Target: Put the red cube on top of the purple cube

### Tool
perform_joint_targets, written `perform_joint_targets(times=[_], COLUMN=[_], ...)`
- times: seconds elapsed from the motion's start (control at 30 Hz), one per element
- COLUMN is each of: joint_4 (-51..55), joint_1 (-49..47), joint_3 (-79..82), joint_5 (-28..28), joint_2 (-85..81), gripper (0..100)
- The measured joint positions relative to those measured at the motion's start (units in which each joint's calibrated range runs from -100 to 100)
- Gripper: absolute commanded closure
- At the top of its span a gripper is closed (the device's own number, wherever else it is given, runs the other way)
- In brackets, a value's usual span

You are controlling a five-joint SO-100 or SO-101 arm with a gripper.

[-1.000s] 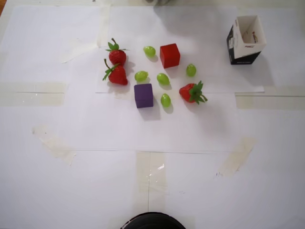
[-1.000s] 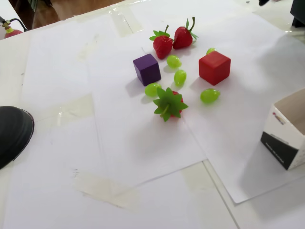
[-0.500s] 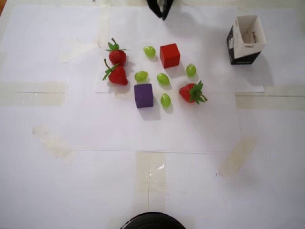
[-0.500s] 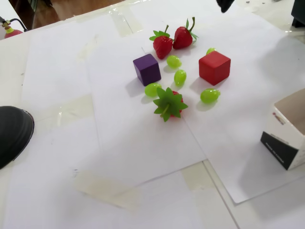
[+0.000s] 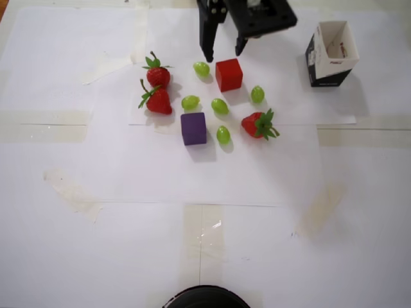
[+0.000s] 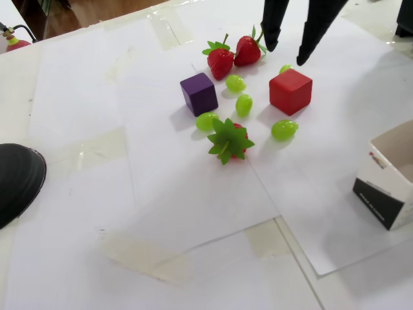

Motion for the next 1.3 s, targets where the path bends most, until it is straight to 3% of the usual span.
perform_joint_targets(times=[0.43, 1.3], joint_4=[-5.45, -15.57], joint_1=[-3.52, -4.49], joint_3=[6.15, 9.59], joint_5=[-4.3, -4.88], joint_2=[0.91, 8.45], gripper=[68, 74])
